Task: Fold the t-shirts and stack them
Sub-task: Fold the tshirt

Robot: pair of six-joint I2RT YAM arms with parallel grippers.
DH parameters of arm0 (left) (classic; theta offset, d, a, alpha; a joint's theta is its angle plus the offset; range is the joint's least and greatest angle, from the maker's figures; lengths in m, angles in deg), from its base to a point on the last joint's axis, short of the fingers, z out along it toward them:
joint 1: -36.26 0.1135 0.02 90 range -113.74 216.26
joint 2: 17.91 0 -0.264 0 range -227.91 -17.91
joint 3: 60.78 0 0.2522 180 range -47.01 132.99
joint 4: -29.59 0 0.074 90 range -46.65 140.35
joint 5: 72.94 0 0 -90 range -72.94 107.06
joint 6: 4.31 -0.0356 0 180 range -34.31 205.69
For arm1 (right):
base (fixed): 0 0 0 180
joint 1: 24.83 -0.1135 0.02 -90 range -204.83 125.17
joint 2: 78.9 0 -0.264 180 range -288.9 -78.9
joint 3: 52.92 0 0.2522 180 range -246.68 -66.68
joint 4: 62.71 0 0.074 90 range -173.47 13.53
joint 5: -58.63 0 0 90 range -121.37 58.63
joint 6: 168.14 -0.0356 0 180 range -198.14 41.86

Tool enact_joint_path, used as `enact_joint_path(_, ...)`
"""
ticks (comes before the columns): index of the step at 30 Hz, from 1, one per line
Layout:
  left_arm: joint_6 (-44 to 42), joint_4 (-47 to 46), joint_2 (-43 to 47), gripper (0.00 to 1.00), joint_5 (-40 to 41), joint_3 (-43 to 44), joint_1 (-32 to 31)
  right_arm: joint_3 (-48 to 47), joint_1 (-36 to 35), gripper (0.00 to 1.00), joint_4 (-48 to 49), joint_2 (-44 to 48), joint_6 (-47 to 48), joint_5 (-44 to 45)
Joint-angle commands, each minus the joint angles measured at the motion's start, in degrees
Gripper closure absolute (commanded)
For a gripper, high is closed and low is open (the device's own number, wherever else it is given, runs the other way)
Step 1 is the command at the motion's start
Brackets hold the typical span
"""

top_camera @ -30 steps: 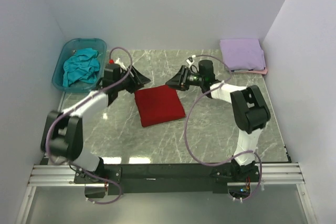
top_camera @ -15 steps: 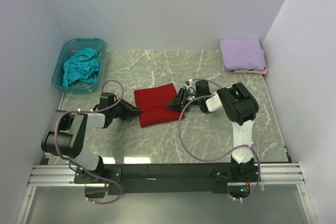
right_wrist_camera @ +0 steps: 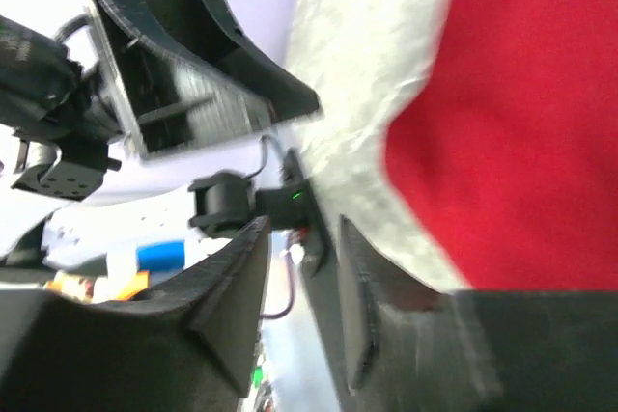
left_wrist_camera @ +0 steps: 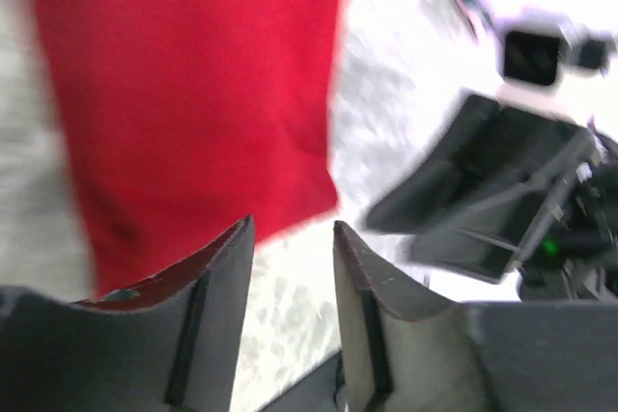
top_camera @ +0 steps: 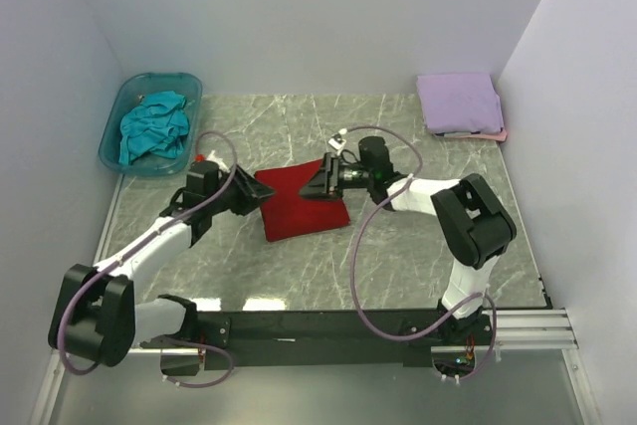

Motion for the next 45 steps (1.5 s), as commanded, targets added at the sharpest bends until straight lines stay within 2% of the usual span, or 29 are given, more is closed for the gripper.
enact_joint_path(1, 0.4, 3.7, 0.8, 0.57, 1.4, 1.5, -4.8, 0.2, -4.4, 0.6, 7.7, -0.3, -6.1, 0.1)
enact_joint_path(4, 3.7, 0.2, -2.2, 0.68, 1.4, -0.9, -6.3, 0.1, -6.7, 0.66, 12.1, -5.1, -9.9, 1.5)
enact_joint_path(5, 4.7, -0.4, -4.4, 0.74, 1.6, -2.4, -6.3, 0.1, -7.0, 0.67, 12.7, -7.9, -10.4, 2.2)
enact_joint_path(12, 7.4, 0.3, -15.1, 0.9, 1.2, -5.9, -5.2, 0.8, -7.6, 0.73, 15.1, -20.8, -13.8, 5.0)
enact_joint_path(15, 8.1, 0.9, -15.6, 0.92, 0.9, -8.4, -3.3, 1.6, -7.6, 0.73, 13.0, -22.6, -13.0, 5.8)
enact_joint_path(21, 7.1, 3.0, -13.4, 0.92, 0.8, -10.6, 0.4, -0.3, -7.6, 0.74, -2.4, -19.4, -6.3, 11.0)
enact_joint_path(28, 6.2, 4.4, -13.1, 0.92, 0.9, -10.1, 0.4, 0.9, -6.6, 0.73, -6.2, -9.5, -3.2, 10.0)
enact_joint_path(30, 6.2, 4.4, -13.0, 0.91, 1.0, -10.2, 0.4, 3.4, -5.5, 0.73, -5.6, -8.3, -3.9, 8.5)
enact_joint_path(33, 6.2, 4.5, -13.0, 0.92, 1.1, -10.2, 0.4, 8.8, -2.5, 0.73, 1.2, -8.3, -6.5, 6.8)
enact_joint_path(37, 6.3, 4.4, -13.3, 0.92, 0.9, -10.2, 0.4, 13.0, 0.5, 0.73, 8.9, -12.7, -9.2, 5.2)
enact_joint_path(40, 6.3, 5.0, -13.0, 0.92, 1.2, -9.9, 0.4, 16.0, 1.9, 0.73, 17.9, -13.6, -14.9, 3.6)
enact_joint_path(41, 6.1, 5.4, -12.7, 0.92, 1.3, -9.8, 0.4, 16.2, 1.9, 0.73, 18.0, -12.9, -15.2, 3.6)
enact_joint_path(44, 4.9, 7.8, -10.3, 0.92, 3.0, -8.6, 0.4, 14.3, 2.0, 0.73, 8.7, -8.2, -9.5, 5.6)
enact_joint_path(45, 4.7, 8.2, -9.5, 0.91, 3.5, -8.4, 0.4, 13.0, 2.0, 0.73, 2.8, -6.8, -5.5, 6.4)
